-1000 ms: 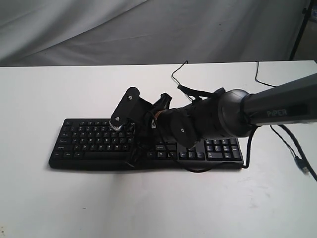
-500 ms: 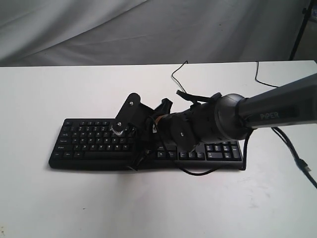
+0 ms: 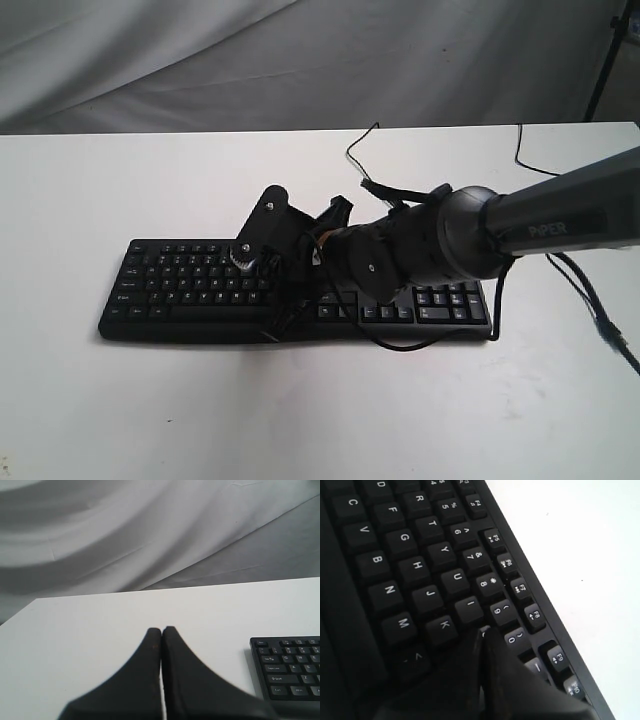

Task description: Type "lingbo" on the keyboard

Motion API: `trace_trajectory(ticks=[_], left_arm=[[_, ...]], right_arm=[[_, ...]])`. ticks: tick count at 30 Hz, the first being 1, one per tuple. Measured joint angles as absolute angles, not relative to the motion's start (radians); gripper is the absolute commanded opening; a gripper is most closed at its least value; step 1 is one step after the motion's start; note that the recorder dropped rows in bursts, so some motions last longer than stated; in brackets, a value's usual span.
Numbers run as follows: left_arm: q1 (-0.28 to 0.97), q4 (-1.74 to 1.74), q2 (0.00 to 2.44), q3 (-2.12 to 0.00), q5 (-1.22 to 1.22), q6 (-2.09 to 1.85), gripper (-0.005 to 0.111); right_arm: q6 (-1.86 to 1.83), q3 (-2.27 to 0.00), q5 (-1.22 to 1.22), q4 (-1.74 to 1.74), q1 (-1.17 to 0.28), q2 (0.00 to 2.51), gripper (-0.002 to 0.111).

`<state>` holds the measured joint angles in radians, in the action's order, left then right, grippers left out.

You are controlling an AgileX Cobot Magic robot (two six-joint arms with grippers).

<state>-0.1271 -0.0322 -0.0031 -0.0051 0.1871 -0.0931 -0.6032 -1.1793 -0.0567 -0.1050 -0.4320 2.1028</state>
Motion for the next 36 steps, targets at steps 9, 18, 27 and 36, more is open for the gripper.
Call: trace_trajectory(ticks=[9, 18, 27, 36], left_arm=[[-0.127, -0.032, -0.003, -0.005, 0.187, -0.093, 0.001], [-0.127, -0.032, -0.003, -0.005, 0.187, -0.093, 0.001], [-0.127, -0.032, -0.003, -0.005, 0.187, -0.093, 0.001], [-0.127, -0.032, -0.003, -0.005, 0.187, -0.093, 0.001]], right_arm=[[-0.603, -1.179, -0.040, -0.104, -0.438, 2.103, 0.000], [-0.603, -1.179, -0.037, -0.103, -0.440, 2.103, 0.000], [-0.603, -1.181, -0.055, -0.103, -0.440, 2.124, 0.000], [-0.603, -1.181, -0.045, -0.103, -0.440, 2.091, 0.000]])
